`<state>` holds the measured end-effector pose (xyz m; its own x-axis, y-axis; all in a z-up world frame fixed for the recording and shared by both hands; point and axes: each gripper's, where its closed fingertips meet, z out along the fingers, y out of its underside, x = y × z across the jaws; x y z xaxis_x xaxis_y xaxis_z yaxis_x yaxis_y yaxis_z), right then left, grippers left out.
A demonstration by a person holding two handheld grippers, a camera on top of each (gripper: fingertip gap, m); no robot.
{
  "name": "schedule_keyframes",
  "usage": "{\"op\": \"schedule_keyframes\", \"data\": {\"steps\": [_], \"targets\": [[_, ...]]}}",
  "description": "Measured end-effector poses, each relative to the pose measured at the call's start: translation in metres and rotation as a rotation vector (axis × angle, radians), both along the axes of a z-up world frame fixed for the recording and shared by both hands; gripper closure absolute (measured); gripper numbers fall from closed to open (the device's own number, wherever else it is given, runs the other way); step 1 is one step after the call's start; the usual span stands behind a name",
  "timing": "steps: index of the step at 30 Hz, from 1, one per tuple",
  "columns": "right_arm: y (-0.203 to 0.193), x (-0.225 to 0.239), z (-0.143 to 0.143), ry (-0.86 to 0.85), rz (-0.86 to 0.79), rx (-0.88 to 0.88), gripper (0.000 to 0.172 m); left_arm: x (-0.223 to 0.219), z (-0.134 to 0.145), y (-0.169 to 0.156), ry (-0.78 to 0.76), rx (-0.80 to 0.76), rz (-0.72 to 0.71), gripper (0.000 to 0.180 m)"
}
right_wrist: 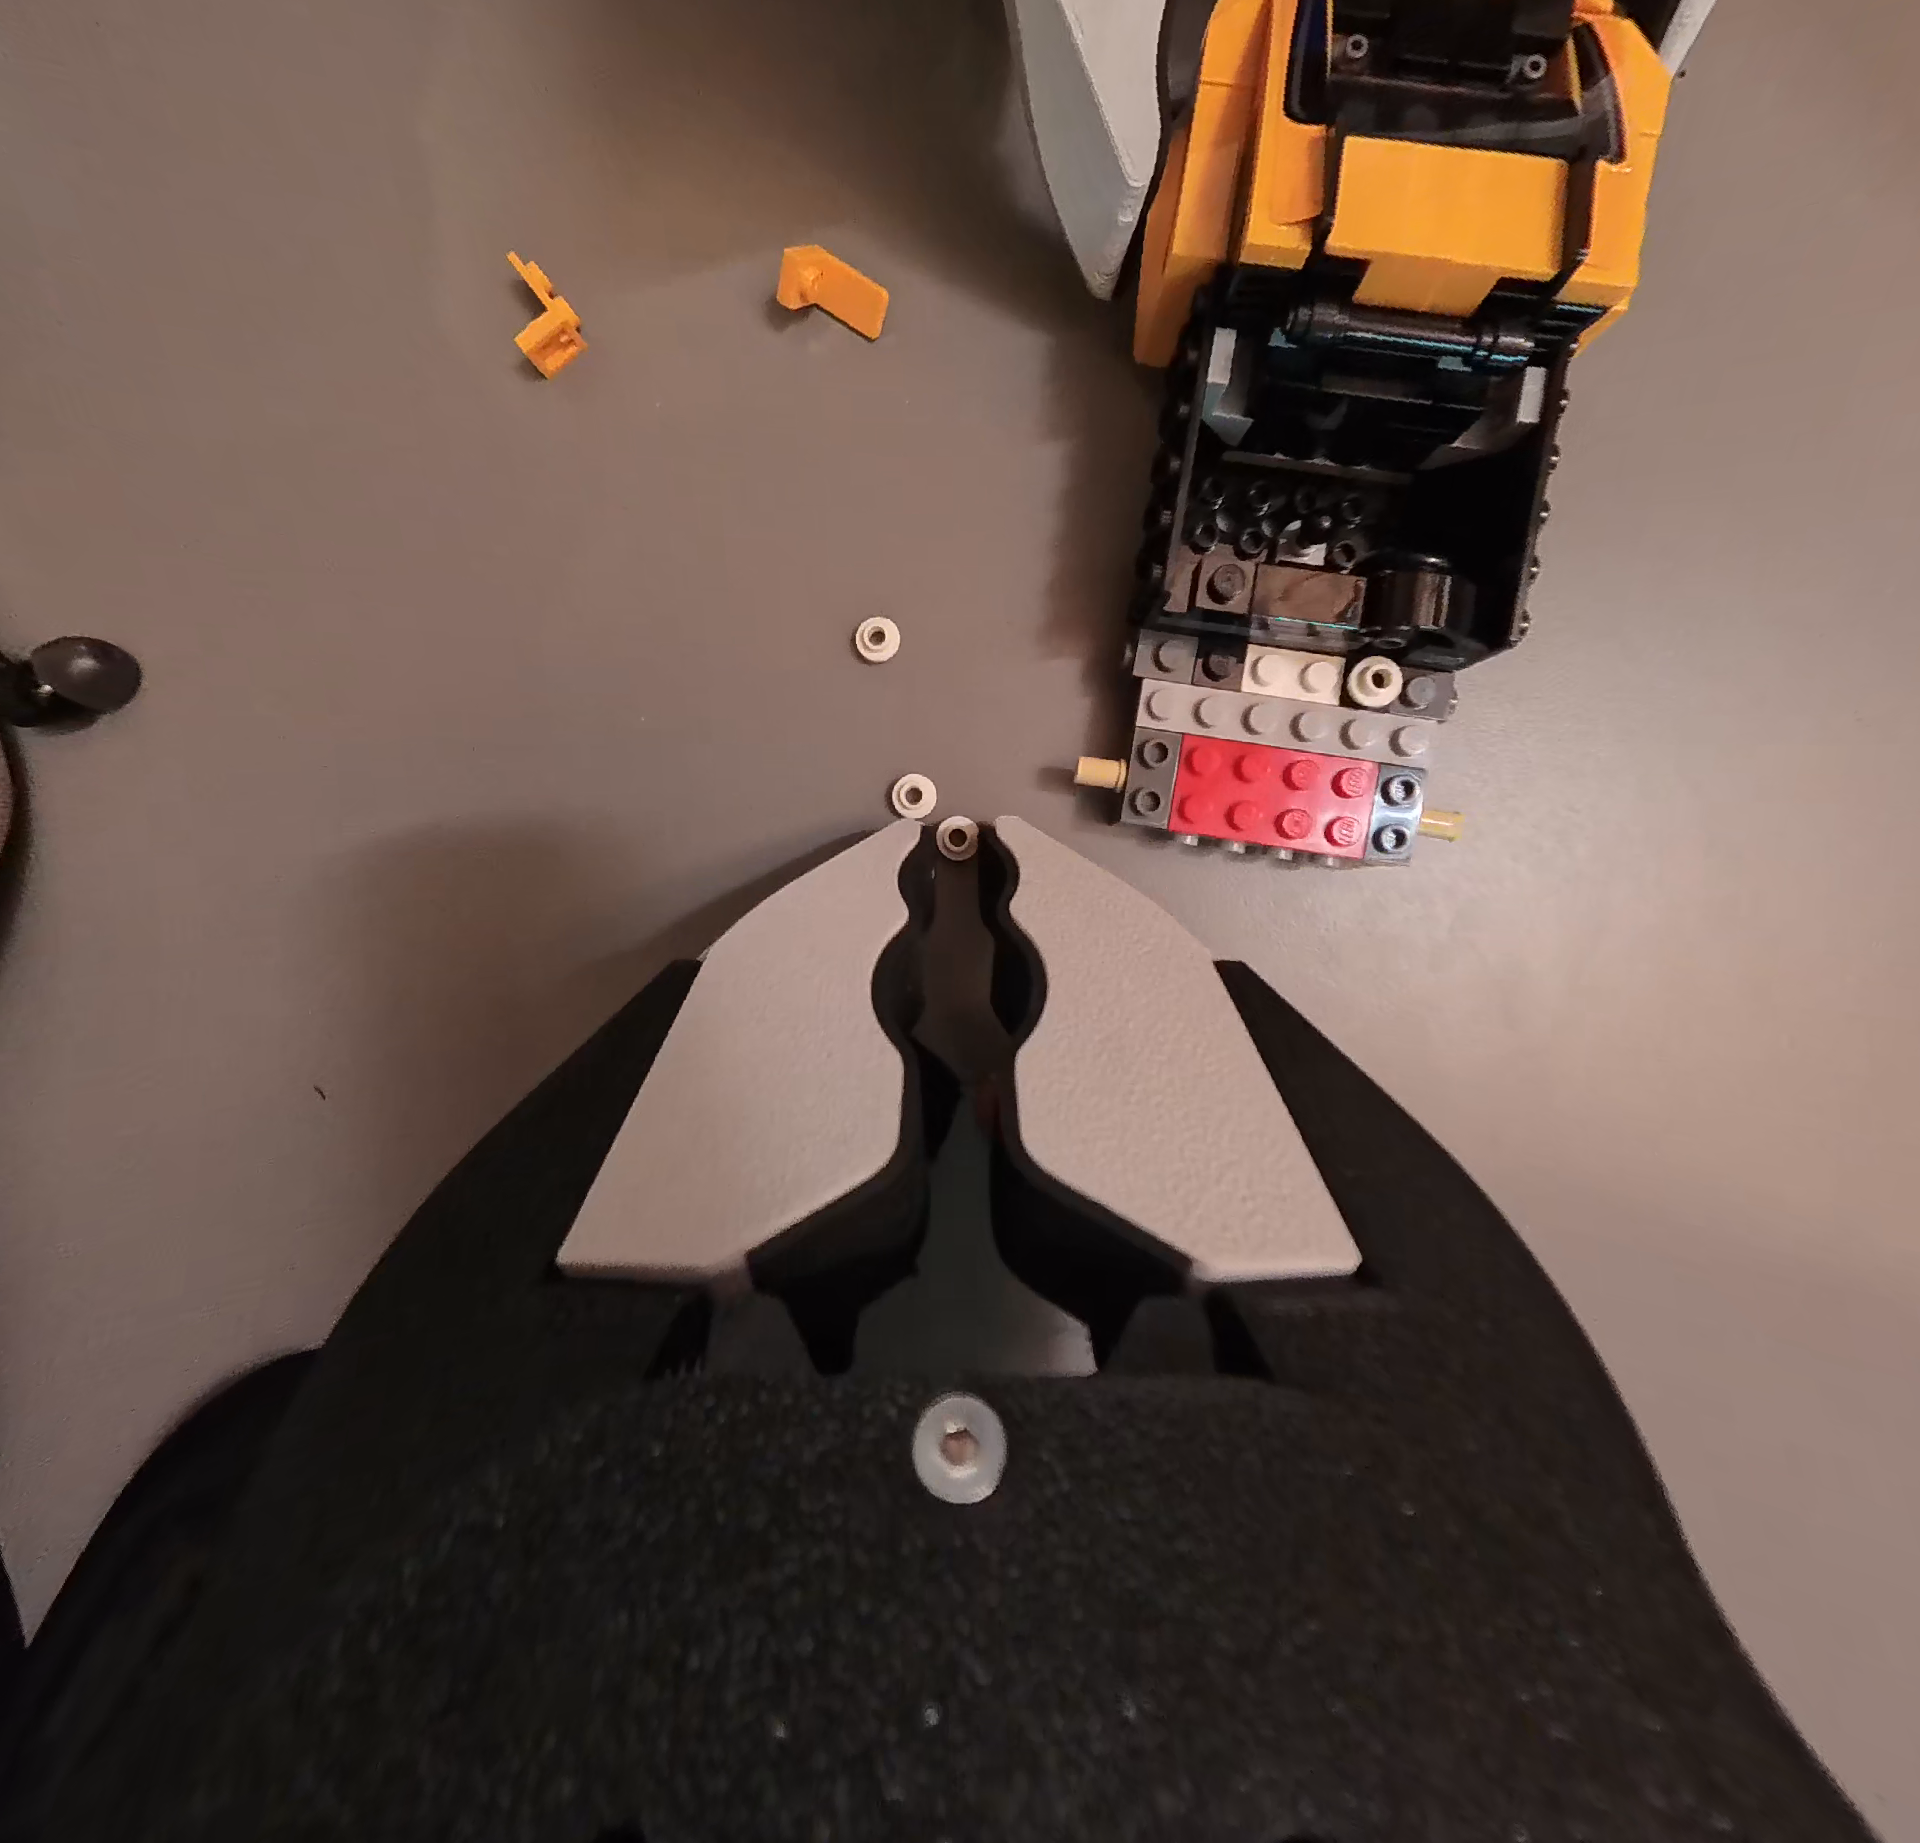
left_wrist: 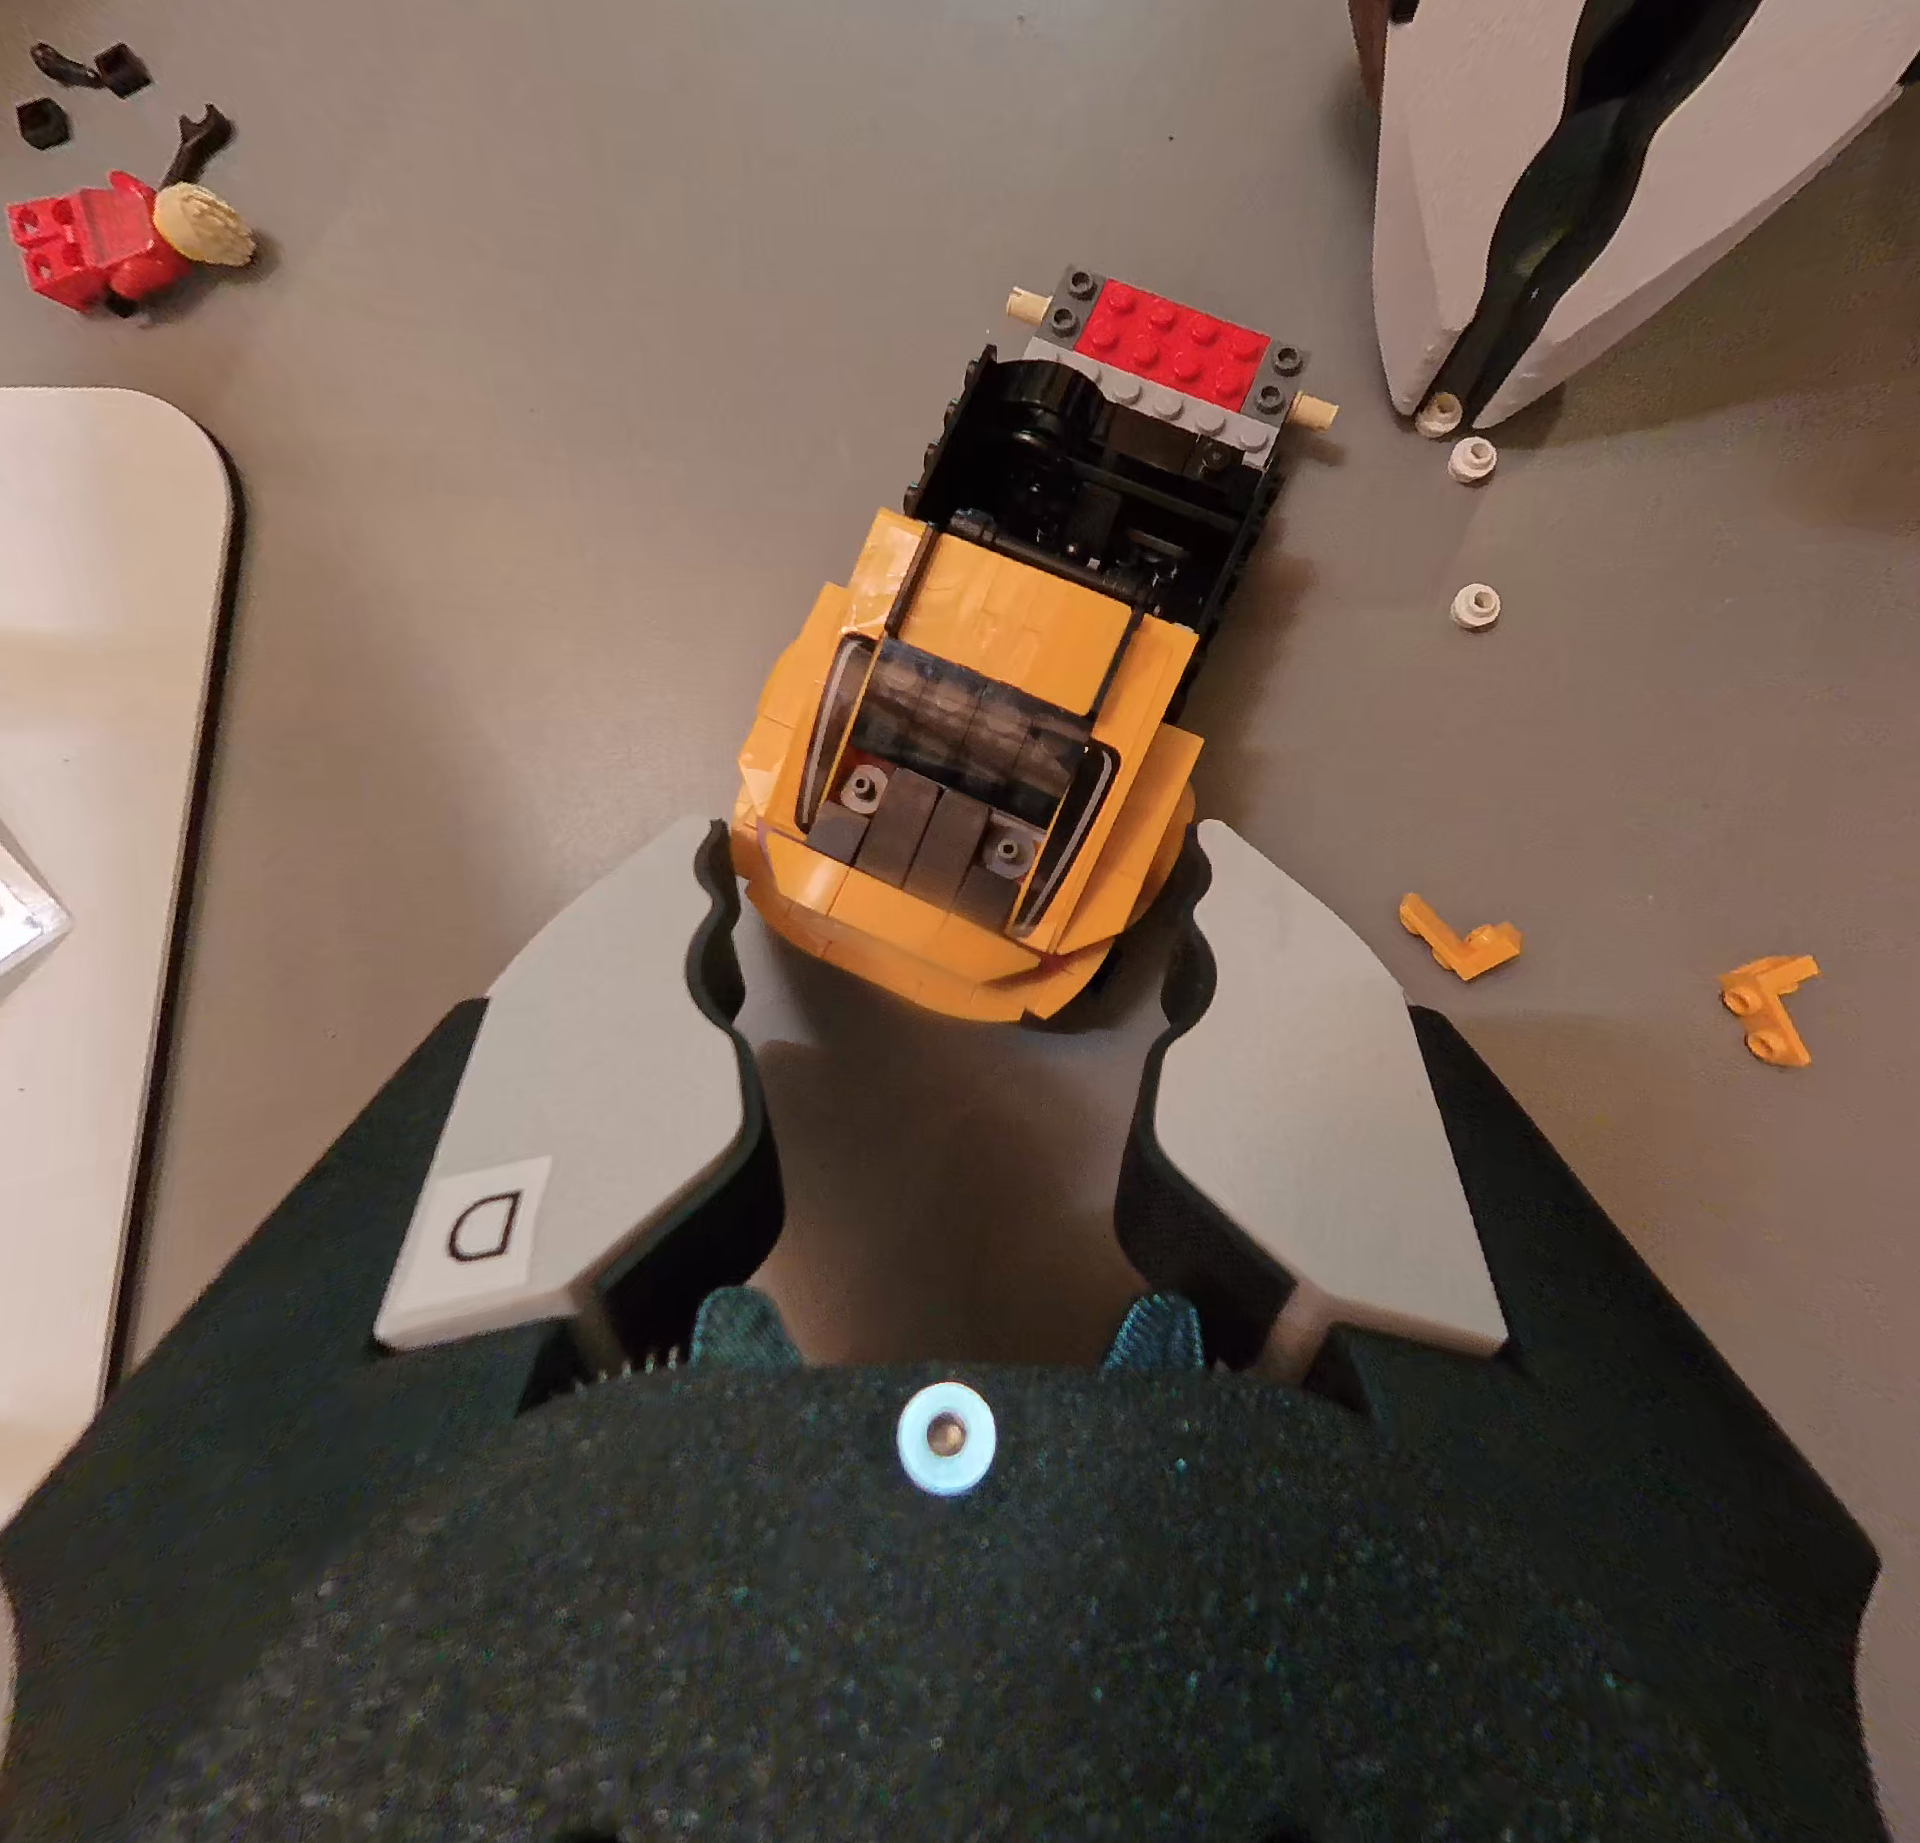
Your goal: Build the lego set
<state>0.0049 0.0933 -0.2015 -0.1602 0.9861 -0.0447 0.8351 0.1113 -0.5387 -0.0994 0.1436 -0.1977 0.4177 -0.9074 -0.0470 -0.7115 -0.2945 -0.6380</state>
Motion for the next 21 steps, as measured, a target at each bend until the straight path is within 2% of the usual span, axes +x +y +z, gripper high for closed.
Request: {"op": "schedule_keyframes", "data": {"steps": [4, 9, 21], "targets": [[0.004, -0.001, 0.004, 0.021, -0.019, 0.001, 0.166, 0.0, 0.0, 0.0, 0.005, -0.002, 0.005, 0.101], [0.033, -0.016, 0.031, 0.136, -0.125, 0.014, 0.166, 0.001, 0.0, 0.001, 0.01, -0.005, 0.014, 0.101], [0.041, -0.031, 0.019, 0.098, -0.103, 0.017, 0.166, 0.001, 0.0, 0.001, 0.015, -0.008, 0.019, 0.101]]}}
